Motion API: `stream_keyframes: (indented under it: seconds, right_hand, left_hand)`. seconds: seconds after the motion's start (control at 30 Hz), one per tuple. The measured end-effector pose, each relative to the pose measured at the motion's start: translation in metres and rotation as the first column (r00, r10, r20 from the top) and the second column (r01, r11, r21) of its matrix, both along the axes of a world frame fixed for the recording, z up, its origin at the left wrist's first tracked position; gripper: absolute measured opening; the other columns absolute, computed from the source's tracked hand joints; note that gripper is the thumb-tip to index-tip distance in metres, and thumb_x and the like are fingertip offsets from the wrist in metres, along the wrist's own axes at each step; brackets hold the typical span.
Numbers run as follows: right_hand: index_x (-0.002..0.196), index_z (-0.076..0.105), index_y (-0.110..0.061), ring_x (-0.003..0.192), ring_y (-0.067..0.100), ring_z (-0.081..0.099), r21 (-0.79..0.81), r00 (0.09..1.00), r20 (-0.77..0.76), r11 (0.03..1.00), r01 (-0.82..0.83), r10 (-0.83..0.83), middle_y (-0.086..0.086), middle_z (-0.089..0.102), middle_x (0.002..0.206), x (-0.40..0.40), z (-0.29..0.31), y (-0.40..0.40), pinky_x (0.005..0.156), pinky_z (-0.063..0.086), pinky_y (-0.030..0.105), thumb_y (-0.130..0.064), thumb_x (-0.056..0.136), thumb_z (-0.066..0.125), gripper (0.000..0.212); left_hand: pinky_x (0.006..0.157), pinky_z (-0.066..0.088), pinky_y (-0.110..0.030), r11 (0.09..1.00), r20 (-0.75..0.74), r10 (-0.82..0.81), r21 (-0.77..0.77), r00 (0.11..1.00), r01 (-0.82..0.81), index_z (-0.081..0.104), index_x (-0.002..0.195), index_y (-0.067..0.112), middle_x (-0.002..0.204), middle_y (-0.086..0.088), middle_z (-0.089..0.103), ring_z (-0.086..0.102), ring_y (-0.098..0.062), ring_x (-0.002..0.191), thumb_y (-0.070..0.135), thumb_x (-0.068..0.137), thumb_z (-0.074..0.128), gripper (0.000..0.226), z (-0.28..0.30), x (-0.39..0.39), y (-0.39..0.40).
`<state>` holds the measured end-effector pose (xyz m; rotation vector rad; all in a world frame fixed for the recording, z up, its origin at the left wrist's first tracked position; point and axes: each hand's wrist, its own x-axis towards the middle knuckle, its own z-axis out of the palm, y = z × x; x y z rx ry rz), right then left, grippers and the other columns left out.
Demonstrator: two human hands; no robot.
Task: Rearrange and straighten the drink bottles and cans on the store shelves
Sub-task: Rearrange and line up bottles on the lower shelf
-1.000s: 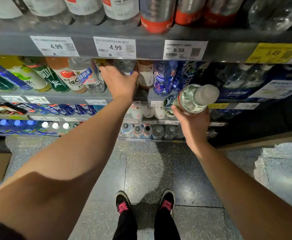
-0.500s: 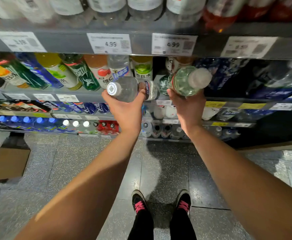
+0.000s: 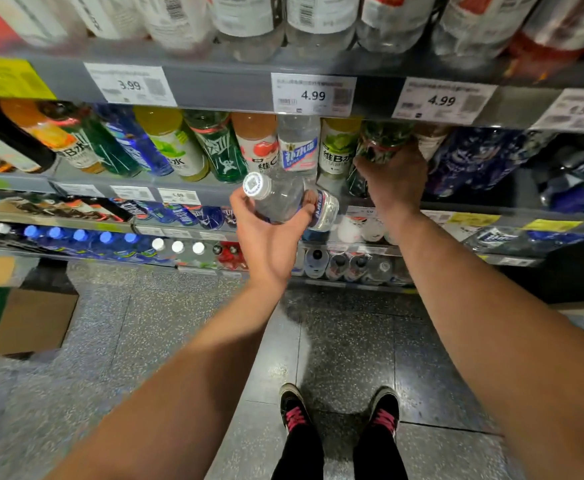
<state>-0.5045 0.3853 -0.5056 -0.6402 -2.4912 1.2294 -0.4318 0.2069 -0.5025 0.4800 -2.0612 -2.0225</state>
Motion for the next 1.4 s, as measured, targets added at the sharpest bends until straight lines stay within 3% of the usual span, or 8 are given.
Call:
stream_keyframes:
  seconds: [0.17,0.33,0.47,0.63,0.73,0.83,1.17,1.4]
  right_hand:
    - [0.127,0.054,-0.006,0.110,0.020,0.060,-0.168,0.990,-0.105,0.983,0.080,-0.098,0.005,0.062,0.120,0.049,0.006,-0.013,0.096,0.050,0.032,-0.031,0.078,0.078,0.060]
    - [0.148,0.038,-0.025,0.130,0.005,0.046,-0.267,0.939,-0.003,0.905,-0.331,0.343,-0.004,0.048,0.145,0.095,0.003,-0.021,0.104,0.034,0.008,-0.019,0.070,0.085,0.092]
    - [0.133,0.053,-0.027,0.116,0.017,0.062,-0.159,0.933,0.038,0.924,-0.347,0.357,-0.004,0.065,0.126,0.083,0.007,-0.011,0.096,0.052,0.040,-0.041,0.058,0.086,0.083]
    - [0.119,0.059,-0.029,0.101,0.012,0.068,-0.154,0.978,-0.009,0.967,-0.205,0.206,-0.009,0.071,0.111,0.105,0.015,0.019,0.083,0.055,0.031,-0.036,0.061,0.090,0.066]
    - [0.118,0.058,-0.032,0.102,0.011,0.066,-0.189,0.998,-0.059,0.981,-0.034,0.023,-0.009,0.069,0.112,0.125,0.011,0.048,0.086,0.056,0.032,-0.044,0.066,0.084,0.060]
    - [0.122,0.053,-0.018,0.097,0.013,0.061,-0.205,0.979,-0.123,0.969,0.137,-0.164,-0.003,0.062,0.109,0.138,0.010,0.084,0.078,0.047,0.010,-0.031,0.073,0.085,0.060]
    - [0.127,0.051,-0.009,0.108,0.011,0.052,-0.178,0.866,-0.243,0.897,0.404,-0.438,0.006,0.053,0.123,0.130,0.014,0.181,0.089,0.038,0.003,-0.044,0.071,0.081,0.073]
    - [0.128,0.054,0.002,0.120,0.031,0.053,-0.013,0.871,-0.242,0.900,0.437,-0.427,0.016,0.059,0.125,0.101,0.006,0.205,0.100,0.036,0.025,-0.046,0.069,0.081,0.081]
  left_hand:
    - [0.086,0.049,-0.016,0.994,0.004,-0.096,-0.051,0.995,0.096,0.048,0.120,0.008,0.113,-0.006,0.066,0.067,-0.010,0.101,0.006,0.066,0.091,0.069,0.007,-0.002,0.012]
    - [0.084,0.052,-0.023,0.966,0.026,-0.188,-0.174,0.982,0.190,0.051,0.117,0.013,0.106,0.002,0.067,0.067,-0.007,0.095,0.024,0.063,0.093,0.068,0.015,-0.003,0.029]
    - [0.080,0.054,-0.027,0.930,0.024,-0.274,-0.248,0.961,0.271,0.053,0.111,0.022,0.100,0.016,0.068,0.067,-0.002,0.090,0.032,0.058,0.091,0.066,0.020,0.006,0.052]
    - [0.082,0.053,-0.028,0.860,-0.017,-0.475,-0.222,0.880,0.460,0.057,0.115,0.010,0.102,-0.003,0.067,0.063,-0.007,0.090,0.032,0.077,0.069,0.046,0.019,0.008,0.069]
    - [0.095,0.047,-0.020,0.916,-0.055,-0.268,-0.325,0.962,0.236,0.053,0.122,0.007,0.117,-0.006,0.056,0.056,0.000,0.108,0.026,0.083,0.057,0.044,0.017,-0.011,0.073]
    - [0.112,0.034,-0.040,0.868,-0.055,0.024,-0.494,0.998,-0.048,0.042,0.137,-0.001,0.135,-0.017,0.048,0.046,-0.031,0.128,0.021,0.082,0.069,0.065,0.014,-0.037,0.076]
    - [0.117,0.010,-0.026,0.806,0.046,0.228,-0.570,0.973,-0.162,0.016,0.151,-0.007,0.157,-0.021,0.026,0.021,-0.033,0.149,0.032,0.081,0.081,0.103,0.011,-0.084,0.086]
    - [0.120,0.020,-0.032,0.800,0.056,0.325,-0.548,0.944,-0.243,0.028,0.146,-0.004,0.149,-0.019,0.036,0.032,-0.034,0.143,0.030,0.077,0.081,0.094,0.006,-0.100,0.080]
